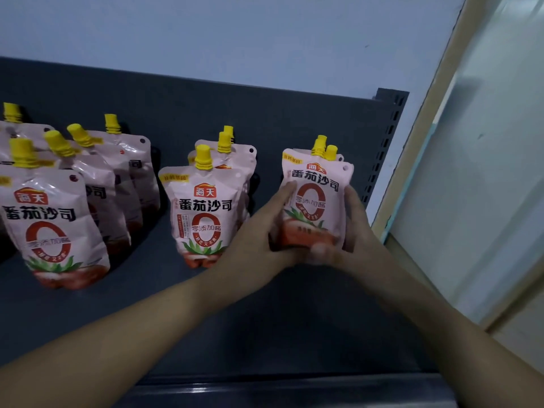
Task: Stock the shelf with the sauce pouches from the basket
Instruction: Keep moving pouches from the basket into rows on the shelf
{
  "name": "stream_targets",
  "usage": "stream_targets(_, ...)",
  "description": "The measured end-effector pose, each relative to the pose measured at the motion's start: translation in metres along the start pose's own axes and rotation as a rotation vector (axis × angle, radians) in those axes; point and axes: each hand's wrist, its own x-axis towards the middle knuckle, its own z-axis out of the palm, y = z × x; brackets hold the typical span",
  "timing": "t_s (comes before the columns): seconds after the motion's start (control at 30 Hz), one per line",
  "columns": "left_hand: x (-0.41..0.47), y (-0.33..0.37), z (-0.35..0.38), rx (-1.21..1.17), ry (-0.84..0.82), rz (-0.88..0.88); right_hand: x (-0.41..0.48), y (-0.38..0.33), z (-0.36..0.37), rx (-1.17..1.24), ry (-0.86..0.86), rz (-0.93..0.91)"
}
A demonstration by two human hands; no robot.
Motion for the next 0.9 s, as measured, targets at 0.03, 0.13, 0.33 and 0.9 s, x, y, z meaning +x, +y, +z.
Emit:
stream_targets(0.03, 0.001, 0.002, -0.002, -0.016, 0.006, -0.003, -0.002, 0.0, -0.003, -0.071, -0.047, -0.019)
stream_targets(0.13, 0.003, 0.005, -0.011, -0.059, -0.043, -0.027, -0.007, -0.004, -0.006, -0.135, -0.061, -0.042)
stream_targets(0.33, 0.0, 0.005, -0.008, -0.004, -0.087, -0.022, -0.009, -0.003, 0.016, -0.138, 0.157, -0.141)
stream_targets(0.9, -0.006, 0.01, -0.008, -0.211, -0.149, -0.029, -0.023, 0.015, 0.007, -0.212, 0.122, -0.23)
